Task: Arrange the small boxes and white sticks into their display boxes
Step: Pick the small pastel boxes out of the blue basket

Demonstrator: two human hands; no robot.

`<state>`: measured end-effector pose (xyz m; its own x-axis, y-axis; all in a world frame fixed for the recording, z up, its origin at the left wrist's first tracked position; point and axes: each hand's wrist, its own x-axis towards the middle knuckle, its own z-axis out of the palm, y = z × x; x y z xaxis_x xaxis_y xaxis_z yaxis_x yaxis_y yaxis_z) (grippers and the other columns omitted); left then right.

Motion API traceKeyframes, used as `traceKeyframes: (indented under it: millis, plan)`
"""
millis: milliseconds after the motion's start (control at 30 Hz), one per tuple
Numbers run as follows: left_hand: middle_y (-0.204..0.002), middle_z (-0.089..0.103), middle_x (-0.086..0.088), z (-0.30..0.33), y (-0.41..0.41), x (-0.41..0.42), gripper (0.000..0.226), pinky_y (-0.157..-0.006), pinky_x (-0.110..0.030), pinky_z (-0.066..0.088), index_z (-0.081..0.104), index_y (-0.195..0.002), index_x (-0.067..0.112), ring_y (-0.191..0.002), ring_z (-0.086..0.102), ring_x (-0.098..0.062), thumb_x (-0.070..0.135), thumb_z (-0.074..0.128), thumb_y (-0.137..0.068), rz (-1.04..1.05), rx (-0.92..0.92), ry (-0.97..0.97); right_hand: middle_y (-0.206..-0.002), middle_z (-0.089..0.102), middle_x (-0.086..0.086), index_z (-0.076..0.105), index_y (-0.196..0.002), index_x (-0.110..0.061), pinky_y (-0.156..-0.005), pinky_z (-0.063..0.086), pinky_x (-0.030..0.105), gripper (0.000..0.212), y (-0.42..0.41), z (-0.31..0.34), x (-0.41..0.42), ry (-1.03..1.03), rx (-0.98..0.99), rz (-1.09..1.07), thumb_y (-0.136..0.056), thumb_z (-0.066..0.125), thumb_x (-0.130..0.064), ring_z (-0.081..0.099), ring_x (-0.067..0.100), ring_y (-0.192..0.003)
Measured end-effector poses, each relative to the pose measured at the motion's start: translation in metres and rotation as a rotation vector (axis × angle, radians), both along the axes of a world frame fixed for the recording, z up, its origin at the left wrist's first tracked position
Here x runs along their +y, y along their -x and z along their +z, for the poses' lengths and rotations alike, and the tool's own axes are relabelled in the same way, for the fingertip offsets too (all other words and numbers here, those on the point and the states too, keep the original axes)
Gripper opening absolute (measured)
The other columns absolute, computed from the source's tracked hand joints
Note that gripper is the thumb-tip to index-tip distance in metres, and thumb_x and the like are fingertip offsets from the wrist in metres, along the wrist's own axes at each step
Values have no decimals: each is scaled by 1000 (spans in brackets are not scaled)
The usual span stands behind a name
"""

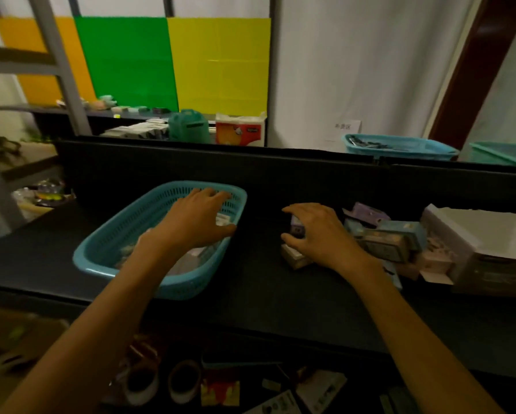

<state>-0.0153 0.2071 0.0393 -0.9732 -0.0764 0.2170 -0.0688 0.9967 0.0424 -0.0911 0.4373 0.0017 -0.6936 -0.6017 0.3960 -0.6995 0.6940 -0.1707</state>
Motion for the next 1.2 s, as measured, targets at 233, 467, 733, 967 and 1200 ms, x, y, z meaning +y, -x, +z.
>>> traceKeyframes:
  millis: [233, 467, 733, 967, 1200]
  plan:
    - [-137, 44, -2, 8, -45, -89, 71, -93, -40, 44, 33, -143, 26, -120, 44, -23, 51, 61, -83, 25, 10, -67, -140, 49, 1, 46, -138, -22, -111, 27, 33, 57, -30, 11, -88, 34, -25, 80, -86, 63, -40, 38, 16, -131]
    - [-128, 49, -2, 2, -60, -159, 70, -87, -41, 49, 35, -140, 31, -111, 50, -20, 55, 62, -80, -29, -9, -146, -138, 50, -4, 48, -135, -29, -106, 34, 33, 54, -61, 9, -153, 47, -133, -2, -85, 64, -42, 44, 17, -127]
    - [-131, 52, 0, -13, -58, -177, 60, -89, -37, 51, 46, -132, 27, -106, 56, -18, 52, 62, -80, -238, -132, -347, -117, 57, -16, 53, -124, -41, -93, 50, 33, 48, -100, 17, -177, 105, -375, -11, -80, 58, -62, 54, 6, -108]
    - [-127, 53, 7, -24, -54, -175, 49, -80, -20, 40, 44, -135, 34, -99, 48, -4, 39, 59, -89, -398, -253, -429, -121, 55, -13, 49, -127, -36, -95, 47, 30, 65, -120, 14, -183, 21, -497, 12, -71, 71, -59, 52, 7, -110]
    - [-134, 51, 2, -42, -39, -166, 51, -80, -24, 46, 41, -134, 36, -108, 55, -14, 47, 57, -87, -365, -322, -462, -121, 59, -3, 48, -120, -29, -88, 54, 38, 55, -95, 17, -164, 160, -371, -132, -75, 72, -48, 58, 13, -104]
